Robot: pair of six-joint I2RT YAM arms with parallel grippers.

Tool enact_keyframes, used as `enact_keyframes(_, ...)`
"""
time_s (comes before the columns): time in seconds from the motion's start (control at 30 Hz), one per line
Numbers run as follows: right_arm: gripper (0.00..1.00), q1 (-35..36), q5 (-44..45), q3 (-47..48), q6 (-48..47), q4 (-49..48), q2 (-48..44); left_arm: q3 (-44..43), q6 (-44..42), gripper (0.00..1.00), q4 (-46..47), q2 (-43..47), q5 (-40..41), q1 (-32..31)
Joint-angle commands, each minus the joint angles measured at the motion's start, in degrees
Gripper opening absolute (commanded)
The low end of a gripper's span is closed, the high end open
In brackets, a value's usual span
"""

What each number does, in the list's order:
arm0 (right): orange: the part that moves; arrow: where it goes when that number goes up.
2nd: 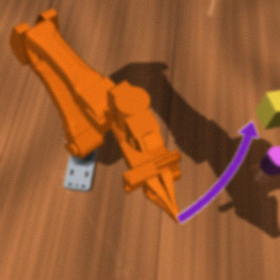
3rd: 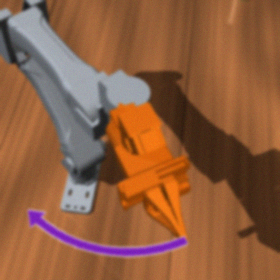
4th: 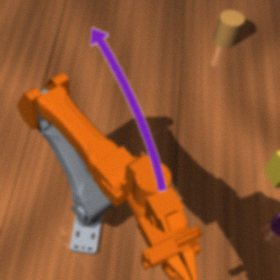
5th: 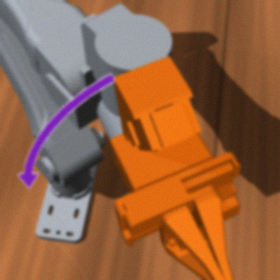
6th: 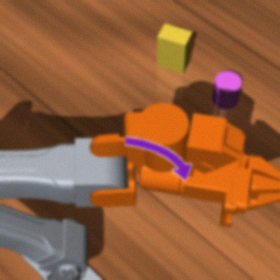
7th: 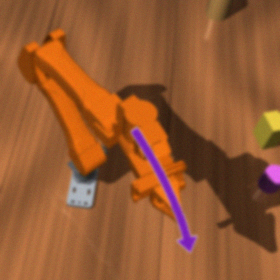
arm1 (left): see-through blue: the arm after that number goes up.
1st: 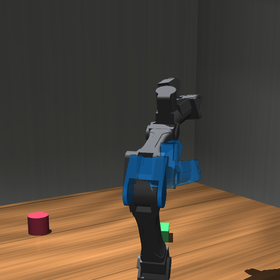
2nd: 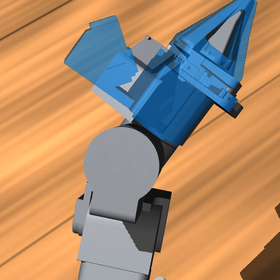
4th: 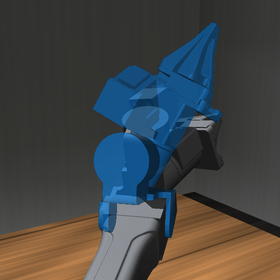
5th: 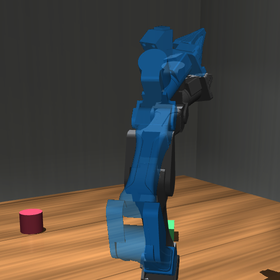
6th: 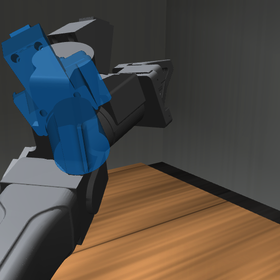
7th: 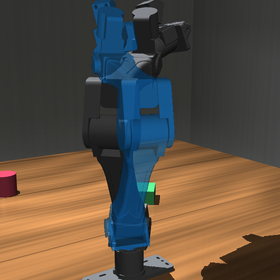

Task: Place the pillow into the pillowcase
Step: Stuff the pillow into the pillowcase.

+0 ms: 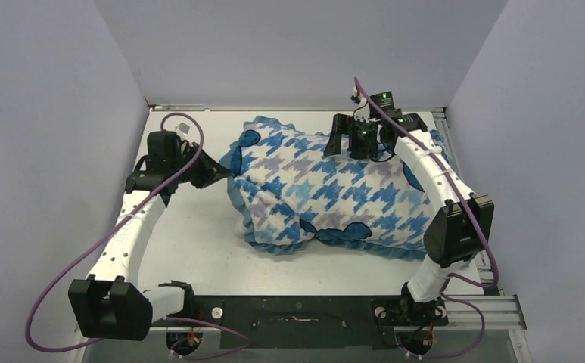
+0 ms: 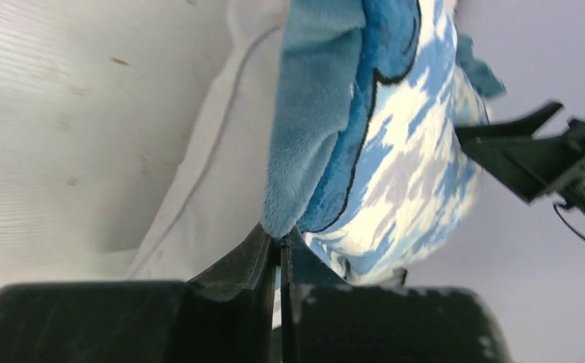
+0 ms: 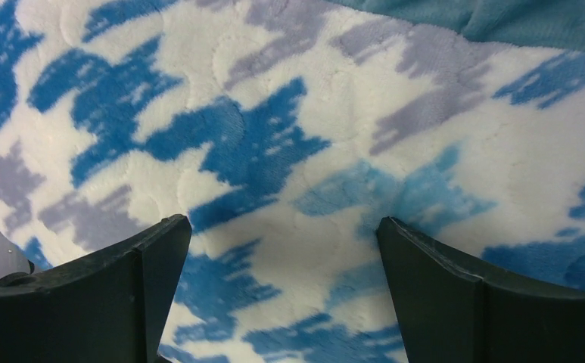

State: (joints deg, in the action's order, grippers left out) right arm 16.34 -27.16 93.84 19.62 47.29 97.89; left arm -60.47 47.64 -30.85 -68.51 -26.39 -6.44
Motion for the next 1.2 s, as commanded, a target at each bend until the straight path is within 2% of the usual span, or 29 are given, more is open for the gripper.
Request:
enact_keyframes(0.0,0.93,1.37,4.03,-1.67,-2.64,1.04,-3.15,-8.90,-11.27,0.00,-7.92,-1.89,10.25,5.37)
enact_keyframes(0.13,0.93,2.60,6.32,-2.65,-4.05,-0.59,-0.88,-14.01,-15.06,0.02,-9.99,-11.02,12.72,5.87)
enact_keyframes(0.2,0.93,2.71,8.30,0.13,-4.81,0.69,0.23,-18.43,-15.86,0.44,-15.69,-15.33,11.10,6.17)
enact_keyframes(0.23,0.93,2.73,9.17,1.55,-4.85,1.26,0.11,-19.45,-16.09,0.54,-18.03,-16.09,10.54,5.99)
enact_keyframes(0.3,0.93,2.73,10.41,3.55,-4.75,2.44,-0.92,-17.75,-16.69,0.64,-20.02,-13.84,8.23,5.78)
enact_keyframes(0.43,0.93,2.81,10.20,4.53,-3.30,5.54,-3.88,-8.00,-16.61,0.75,-20.52,-3.11,3.26,6.17)
enact_keyframes(0.53,0.94,2.82,9.47,4.40,-2.25,7.74,-5.81,1.95,-12.08,0.76,-16.61,4.28,-6.61,6.05)
enact_keyframes(0.6,0.93,2.74,8.76,4.79,-1.96,9.68,-6.74,9.93,-7.52,0.76,-11.43,8.78,-9.48,4.06)
enact_keyframes(0.67,0.94,2.57,7.68,4.52,-1.95,10.81,-7.05,15.81,-4.18,0.78,-6.37,13.29,-7.46,0.43)
enact_keyframes(0.8,0.93,1.94,5.01,0.12,-1.08,8.79,-8.26,26.59,0.61,0.81,8.57,19.08,1.55,-7.85)
enact_keyframes(0.9,0.93,1.72,4.10,-2.81,-0.97,6.54,-7.77,27.78,-3.38,0.85,9.38,14.86,9.06,-8.50)
enact_keyframes(0.97,0.93,1.48,3.94,-4.69,-1.23,4.74,-7.03,28.51,-4.41,0.85,13.55,10.47,10.20,-8.47)
enact_keyframes(1.07,0.93,0.91,4.15,-6.54,-1.64,2.19,-5.61,28.32,-5.02,0.75,20.29,4.74,12.42,-9.06)
enact_keyframes(1.13,0.93,0.41,5.36,-6.89,-2.03,0.39,-4.27,28.72,-4.58,0.60,25.37,3.48,15.43,-8.66)
enact_keyframes(1.17,0.92,0.30,6.74,-6.62,-2.40,0.09,-3.45,28.74,-5.04,0.47,27.61,3.36,16.37,-8.52)
